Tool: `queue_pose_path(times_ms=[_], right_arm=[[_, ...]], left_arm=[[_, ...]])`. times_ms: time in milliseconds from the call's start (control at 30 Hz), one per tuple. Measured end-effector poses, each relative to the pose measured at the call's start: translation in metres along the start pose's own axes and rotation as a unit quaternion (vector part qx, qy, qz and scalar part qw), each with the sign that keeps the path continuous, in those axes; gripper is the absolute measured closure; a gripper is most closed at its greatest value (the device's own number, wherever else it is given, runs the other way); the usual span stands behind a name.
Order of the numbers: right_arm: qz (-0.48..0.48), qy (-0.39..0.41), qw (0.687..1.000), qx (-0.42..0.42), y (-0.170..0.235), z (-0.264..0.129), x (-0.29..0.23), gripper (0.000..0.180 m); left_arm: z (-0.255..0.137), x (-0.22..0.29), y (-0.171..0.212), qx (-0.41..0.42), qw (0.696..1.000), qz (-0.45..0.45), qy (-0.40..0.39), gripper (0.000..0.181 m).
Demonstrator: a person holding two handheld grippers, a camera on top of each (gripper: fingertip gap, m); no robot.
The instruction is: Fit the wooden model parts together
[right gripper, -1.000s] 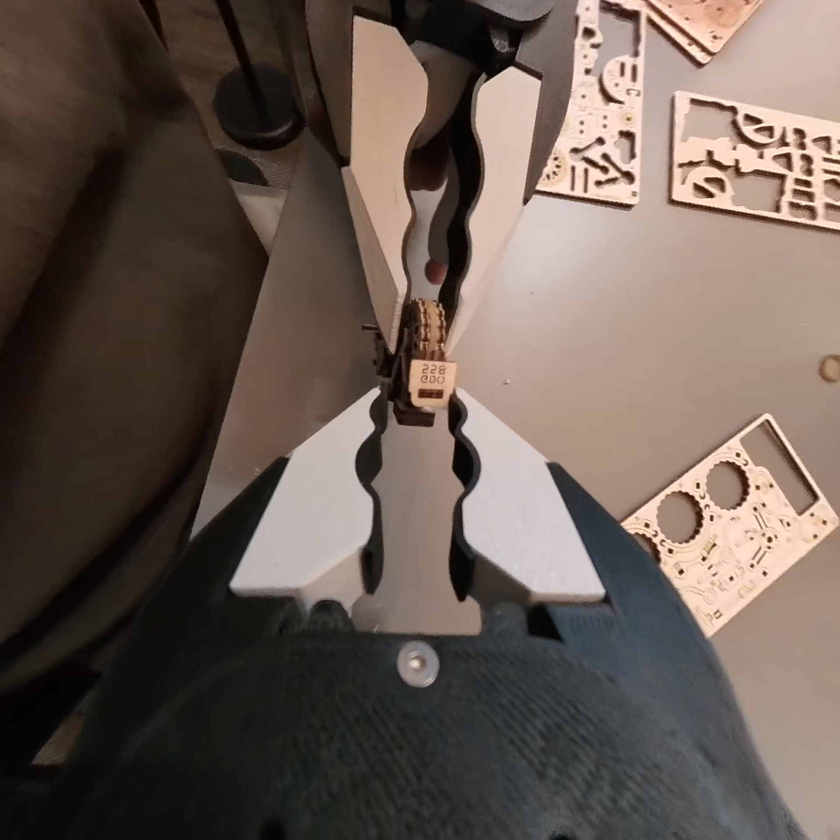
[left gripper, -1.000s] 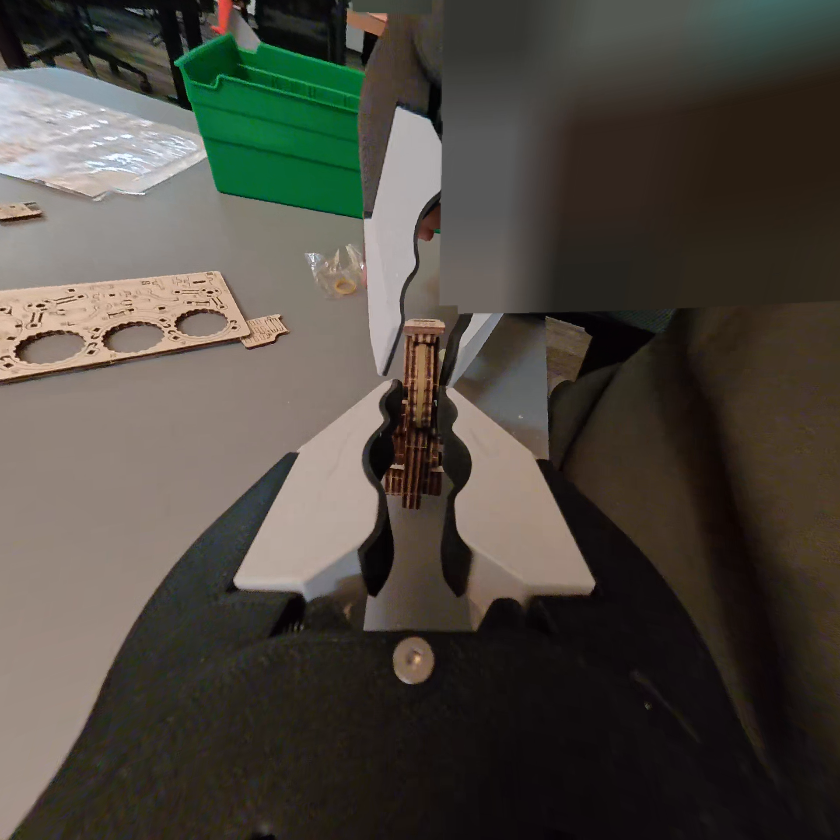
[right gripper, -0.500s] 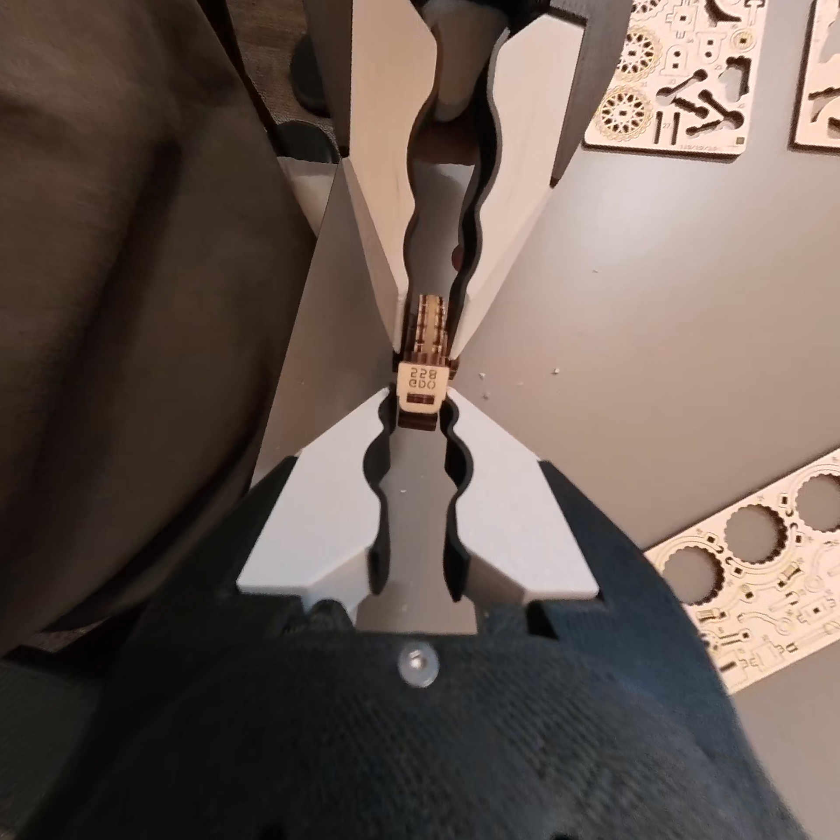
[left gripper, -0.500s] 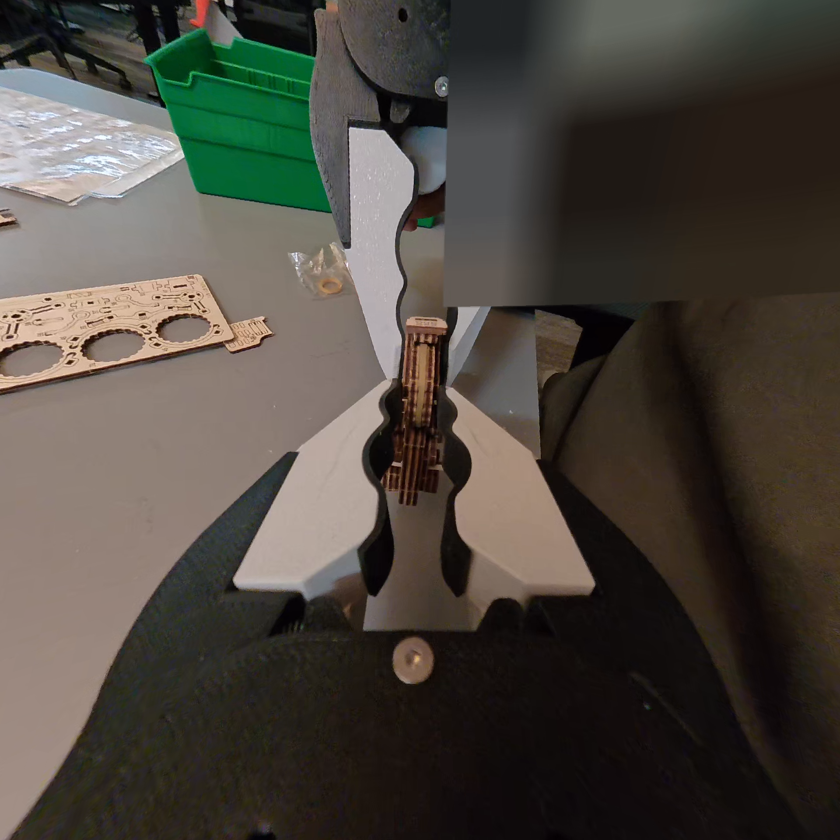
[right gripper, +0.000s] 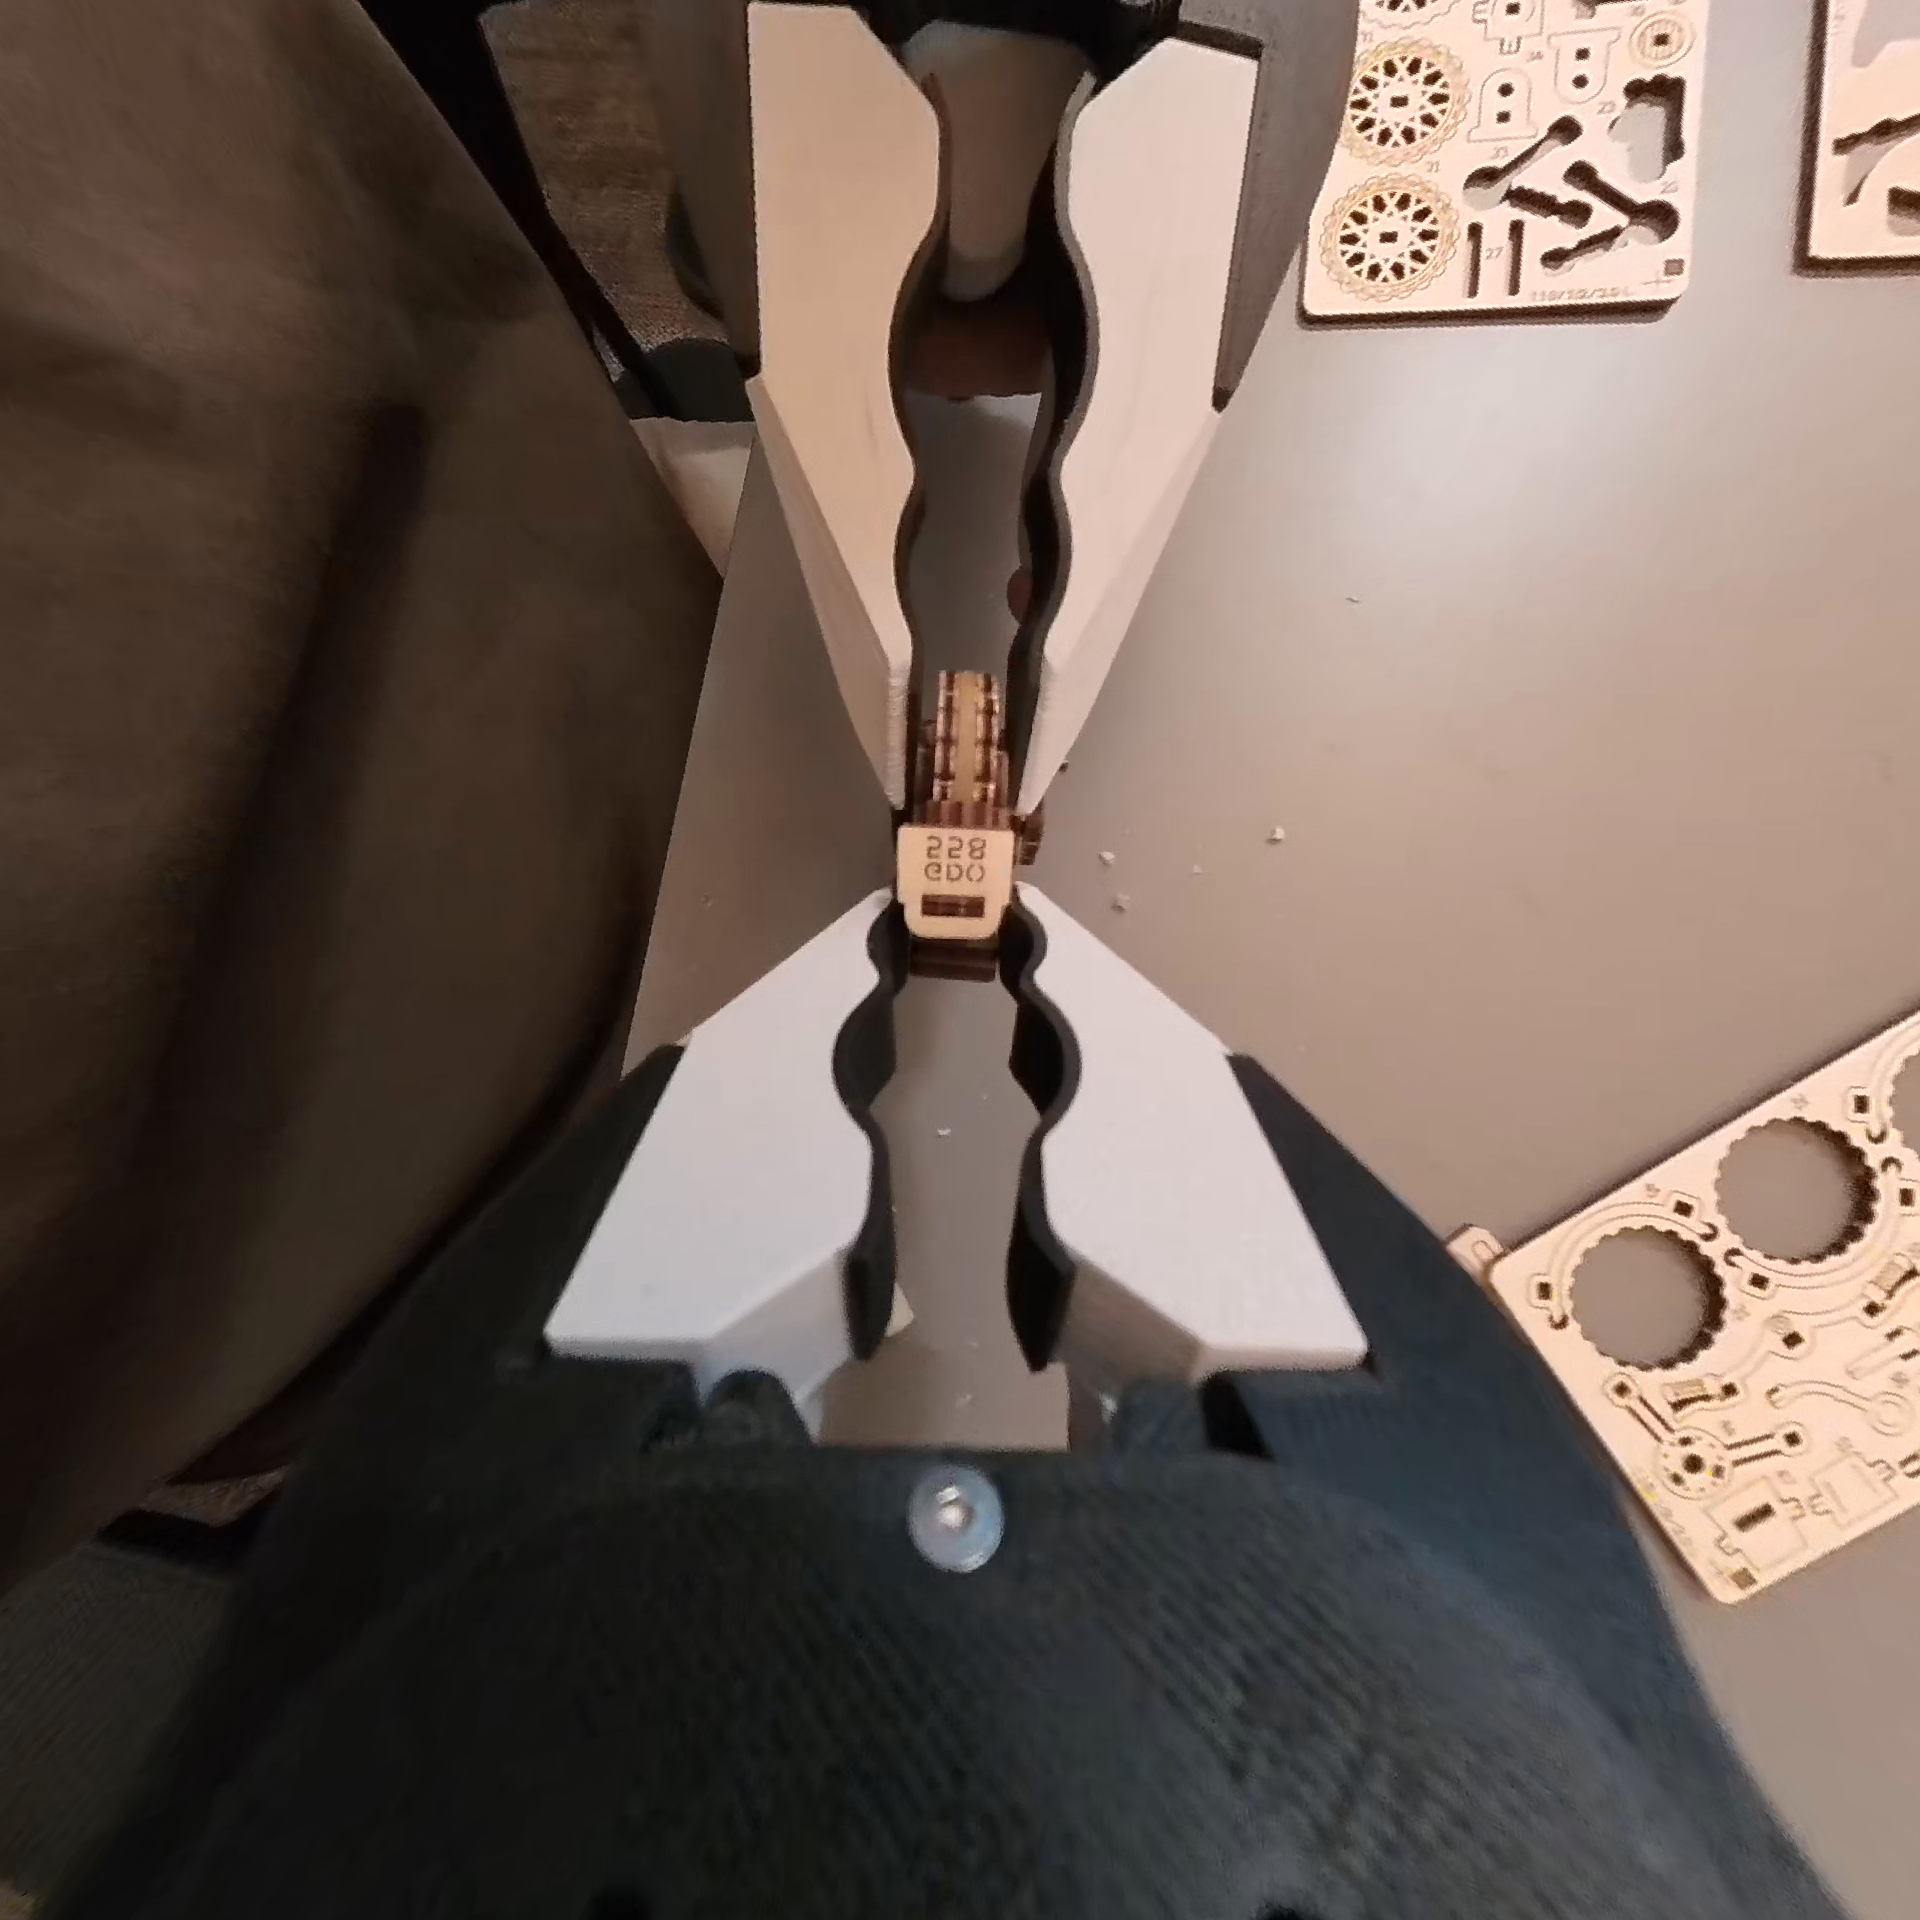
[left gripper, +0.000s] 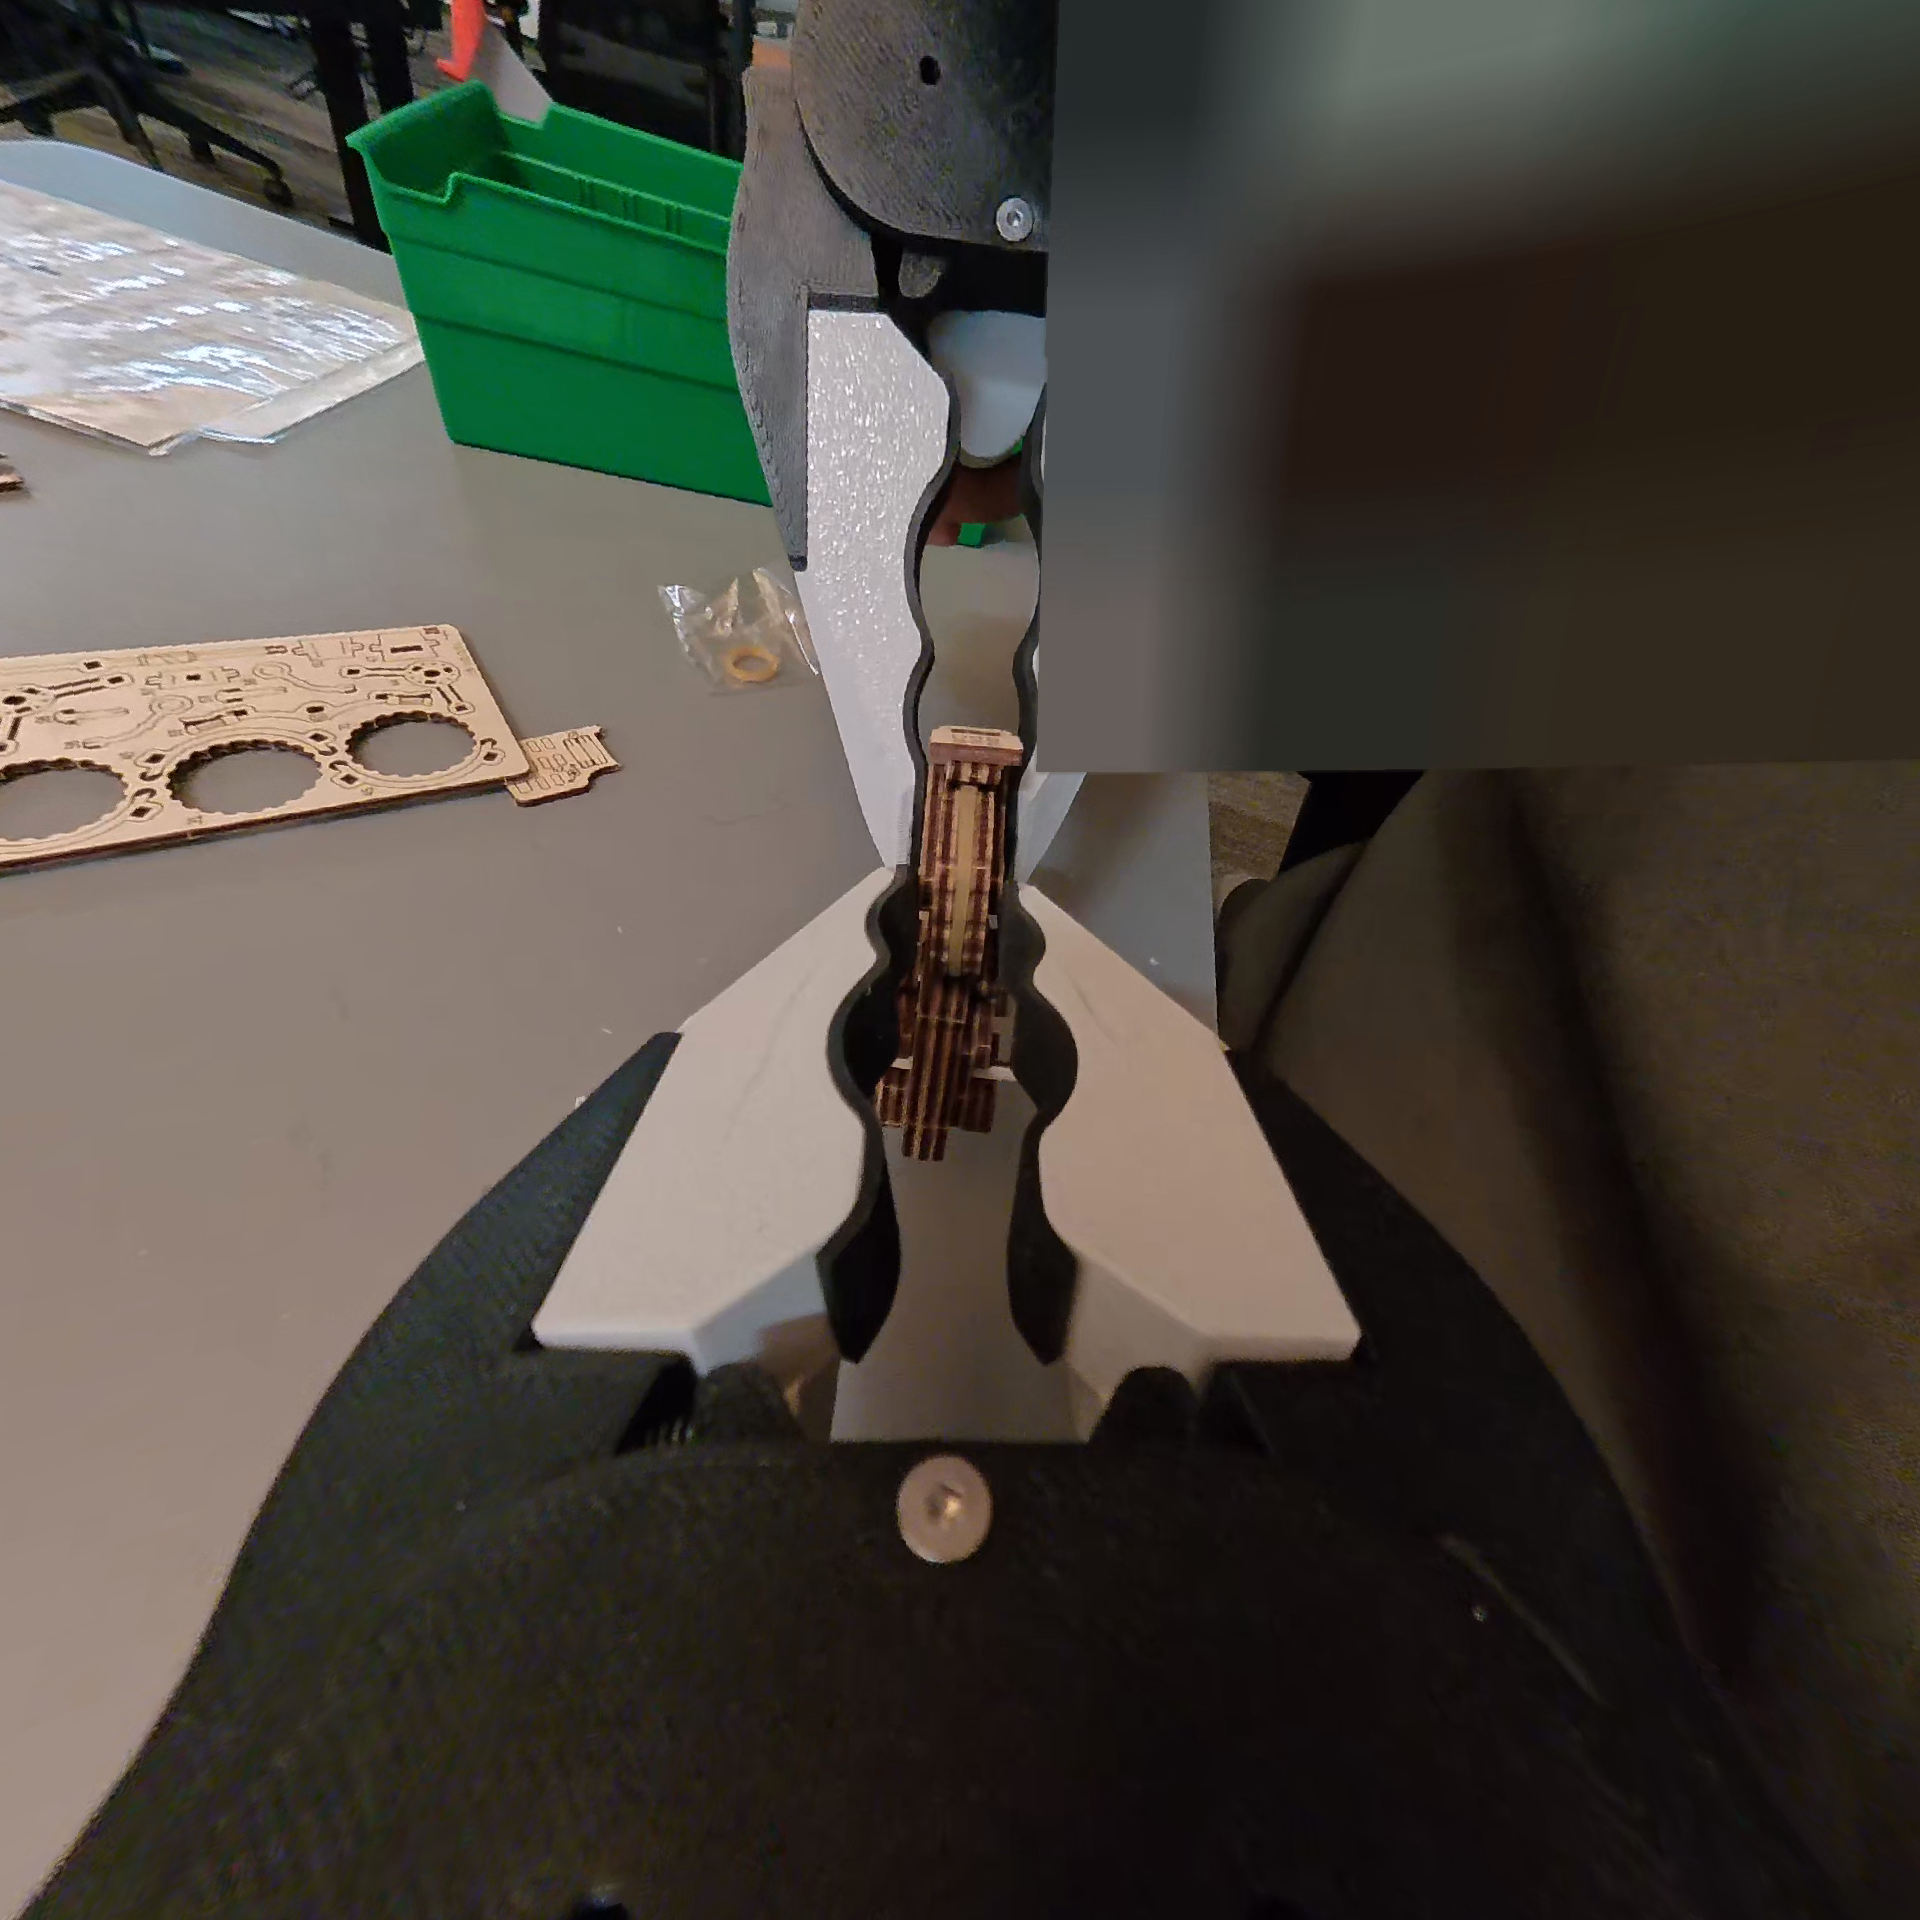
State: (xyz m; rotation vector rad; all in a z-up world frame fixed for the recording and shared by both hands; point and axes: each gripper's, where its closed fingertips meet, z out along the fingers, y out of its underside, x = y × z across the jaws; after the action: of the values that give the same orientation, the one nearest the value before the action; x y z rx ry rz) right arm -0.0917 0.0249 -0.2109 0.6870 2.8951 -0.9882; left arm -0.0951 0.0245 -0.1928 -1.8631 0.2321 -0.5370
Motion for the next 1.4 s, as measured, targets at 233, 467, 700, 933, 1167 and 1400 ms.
queue_pose_path(times_ms=[233,467,700,933,1167,1400], right_arm=[[-0.002,0.010,1.000,0.000,0.0019,0.0014,-0.0013,0.166],[-0.006,0.022,1.000,0.014,-0.0006,0.0011,0.0001,0.164],[-0.005,0.014,0.999,0.029,-0.0044,0.0003,-0.0031,0.164],[-0.019,0.015,1.000,0.016,-0.0027,0.0017,-0.0044,0.164],[-0.036,0.018,0.999,-0.002,0.0005,0.0037,-0.0046,0.165],[-0.030,0.025,0.999,0.002,0.0001,0.0048,-0.0008,0.165]], left_arm=[[0.0013,0.0015,0.0020,-0.003,1.000,-0.001,0.006,0.167],[-0.0010,0.0007,0.0000,-0.001,1.000,0.006,0.005,0.167],[0.0011,0.0032,0.0011,-0.005,1.000,0.009,0.005,0.168],[0.0018,0.0044,0.0026,-0.008,1.000,0.010,0.008,0.168],[0.0033,0.0046,0.0060,-0.015,1.000,0.013,0.007,0.168],[0.0025,0.0019,0.0065,-0.014,1.000,0.006,0.004,0.168]])
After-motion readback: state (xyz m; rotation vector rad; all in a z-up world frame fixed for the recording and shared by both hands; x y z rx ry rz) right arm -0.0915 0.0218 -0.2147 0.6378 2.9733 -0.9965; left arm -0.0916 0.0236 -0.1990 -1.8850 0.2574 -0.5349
